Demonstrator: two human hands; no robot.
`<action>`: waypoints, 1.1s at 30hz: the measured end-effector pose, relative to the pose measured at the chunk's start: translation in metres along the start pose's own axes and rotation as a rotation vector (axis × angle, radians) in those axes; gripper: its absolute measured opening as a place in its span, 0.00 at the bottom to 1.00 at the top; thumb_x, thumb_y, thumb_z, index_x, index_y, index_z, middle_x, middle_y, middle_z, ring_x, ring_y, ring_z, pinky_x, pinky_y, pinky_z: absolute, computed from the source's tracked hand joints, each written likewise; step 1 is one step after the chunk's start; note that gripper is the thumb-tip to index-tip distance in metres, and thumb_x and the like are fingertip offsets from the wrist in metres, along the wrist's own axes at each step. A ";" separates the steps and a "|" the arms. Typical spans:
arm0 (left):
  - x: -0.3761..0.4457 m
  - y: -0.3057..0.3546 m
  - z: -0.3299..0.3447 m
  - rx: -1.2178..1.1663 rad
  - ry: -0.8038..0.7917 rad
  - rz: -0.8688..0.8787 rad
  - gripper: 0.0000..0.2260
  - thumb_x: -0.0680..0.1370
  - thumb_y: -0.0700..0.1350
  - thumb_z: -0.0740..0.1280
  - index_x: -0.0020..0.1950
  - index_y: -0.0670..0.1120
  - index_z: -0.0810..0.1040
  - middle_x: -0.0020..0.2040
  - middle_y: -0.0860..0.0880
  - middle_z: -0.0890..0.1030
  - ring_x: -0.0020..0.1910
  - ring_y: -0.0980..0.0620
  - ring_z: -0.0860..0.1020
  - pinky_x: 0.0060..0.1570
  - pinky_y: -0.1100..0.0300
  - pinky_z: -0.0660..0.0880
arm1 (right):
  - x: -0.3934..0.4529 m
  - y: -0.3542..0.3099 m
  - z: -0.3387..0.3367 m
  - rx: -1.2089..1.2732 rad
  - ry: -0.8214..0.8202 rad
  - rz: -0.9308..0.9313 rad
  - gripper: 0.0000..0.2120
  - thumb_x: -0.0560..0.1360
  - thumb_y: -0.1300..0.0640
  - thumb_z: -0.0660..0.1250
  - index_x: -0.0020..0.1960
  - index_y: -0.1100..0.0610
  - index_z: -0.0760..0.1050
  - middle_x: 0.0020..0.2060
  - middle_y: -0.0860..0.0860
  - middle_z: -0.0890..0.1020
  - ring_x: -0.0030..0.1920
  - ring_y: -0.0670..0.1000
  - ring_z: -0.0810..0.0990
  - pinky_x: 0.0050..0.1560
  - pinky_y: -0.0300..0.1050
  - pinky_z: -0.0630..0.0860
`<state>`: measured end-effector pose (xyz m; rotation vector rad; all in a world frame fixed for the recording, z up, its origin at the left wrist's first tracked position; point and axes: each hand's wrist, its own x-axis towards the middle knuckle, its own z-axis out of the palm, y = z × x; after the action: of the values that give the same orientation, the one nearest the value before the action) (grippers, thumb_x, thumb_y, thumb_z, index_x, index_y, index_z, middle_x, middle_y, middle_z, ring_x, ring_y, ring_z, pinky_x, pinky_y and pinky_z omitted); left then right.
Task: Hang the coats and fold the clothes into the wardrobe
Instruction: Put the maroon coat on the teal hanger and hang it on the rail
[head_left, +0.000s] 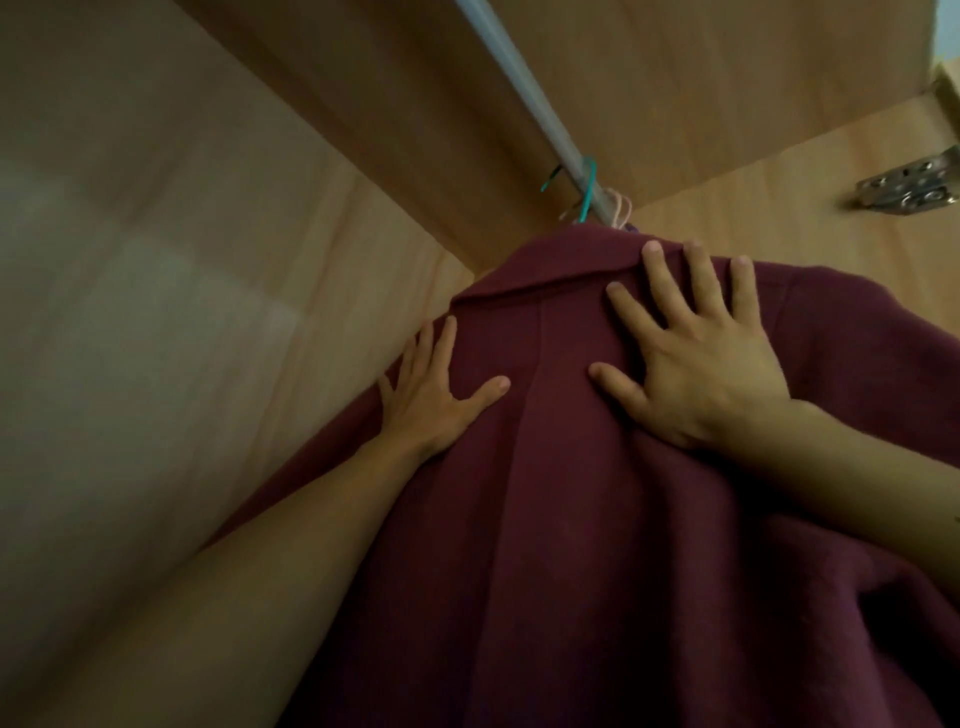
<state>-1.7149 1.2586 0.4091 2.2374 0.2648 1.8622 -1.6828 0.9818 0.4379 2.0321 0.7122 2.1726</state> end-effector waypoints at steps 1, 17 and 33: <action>-0.004 -0.005 0.000 0.007 0.001 0.006 0.48 0.68 0.79 0.54 0.80 0.60 0.40 0.82 0.53 0.41 0.81 0.53 0.41 0.77 0.38 0.42 | 0.001 -0.001 0.000 0.004 -0.002 0.003 0.43 0.72 0.27 0.42 0.80 0.49 0.56 0.81 0.59 0.50 0.79 0.66 0.46 0.75 0.70 0.43; -0.184 -0.010 -0.018 -0.185 -0.156 -0.041 0.45 0.65 0.78 0.54 0.80 0.65 0.45 0.82 0.54 0.41 0.79 0.56 0.37 0.77 0.45 0.35 | -0.168 -0.042 -0.058 0.168 -0.321 -0.432 0.48 0.65 0.19 0.52 0.75 0.47 0.68 0.75 0.61 0.67 0.75 0.68 0.62 0.65 0.81 0.59; -0.279 -0.003 0.004 0.403 -0.373 0.016 0.40 0.78 0.70 0.52 0.78 0.58 0.30 0.80 0.46 0.32 0.79 0.45 0.32 0.77 0.41 0.38 | -0.228 -0.028 -0.056 0.136 -0.362 -0.412 0.41 0.69 0.30 0.56 0.75 0.52 0.69 0.76 0.60 0.66 0.77 0.65 0.61 0.72 0.69 0.61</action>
<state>-1.7621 1.1849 0.1440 2.7998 0.6001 1.4533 -1.7171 0.9074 0.2166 2.0323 1.1262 1.5223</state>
